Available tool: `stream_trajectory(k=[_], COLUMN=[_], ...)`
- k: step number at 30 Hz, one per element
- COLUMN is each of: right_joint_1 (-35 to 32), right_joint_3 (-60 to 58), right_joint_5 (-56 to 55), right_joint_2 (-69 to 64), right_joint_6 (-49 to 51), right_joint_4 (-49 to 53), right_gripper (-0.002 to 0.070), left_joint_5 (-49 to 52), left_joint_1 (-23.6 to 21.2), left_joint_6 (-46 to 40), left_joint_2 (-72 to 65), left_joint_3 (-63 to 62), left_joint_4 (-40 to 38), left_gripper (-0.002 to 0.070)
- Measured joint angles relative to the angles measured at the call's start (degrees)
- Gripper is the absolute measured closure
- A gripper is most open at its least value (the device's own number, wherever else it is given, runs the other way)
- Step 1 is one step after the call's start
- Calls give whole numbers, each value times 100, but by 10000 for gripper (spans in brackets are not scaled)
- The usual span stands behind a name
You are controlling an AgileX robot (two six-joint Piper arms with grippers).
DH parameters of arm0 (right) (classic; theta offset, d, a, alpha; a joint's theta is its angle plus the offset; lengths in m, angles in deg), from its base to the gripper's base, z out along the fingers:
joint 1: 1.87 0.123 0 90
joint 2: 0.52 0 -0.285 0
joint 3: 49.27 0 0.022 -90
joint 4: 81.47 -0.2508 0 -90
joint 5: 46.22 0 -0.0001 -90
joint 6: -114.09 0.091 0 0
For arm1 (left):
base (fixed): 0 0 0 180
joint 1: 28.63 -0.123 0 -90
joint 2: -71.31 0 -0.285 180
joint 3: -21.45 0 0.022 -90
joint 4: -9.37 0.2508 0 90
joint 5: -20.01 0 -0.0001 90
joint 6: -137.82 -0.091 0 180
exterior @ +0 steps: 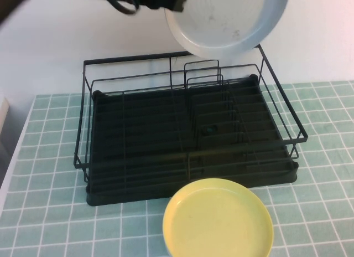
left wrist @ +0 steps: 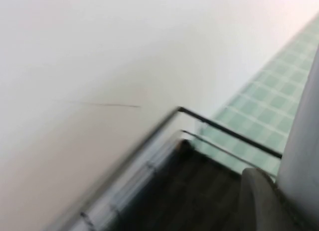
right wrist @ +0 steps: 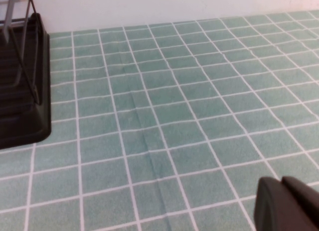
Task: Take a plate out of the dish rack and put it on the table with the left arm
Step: Place the plate from the table
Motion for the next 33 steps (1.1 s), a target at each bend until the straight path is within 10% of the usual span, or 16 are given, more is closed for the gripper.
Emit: stream_trajectory(k=[13,33], right_joint_1=[0,0], right_joint_3=[0,0], right_joint_5=[0,0], right_joint_2=[0,0], right_joint_6=[0,0], right_joint_4=[-9,-9], right_gripper=[678,678], left_joint_5=[3220,701], left_joint_1=[0,50], left_joint_6=[1560,1496], left_joint_2=[663,1903], left_joint_3=[383,5844], left_joint_4=[37,-2320], left_gripper=[603,603])
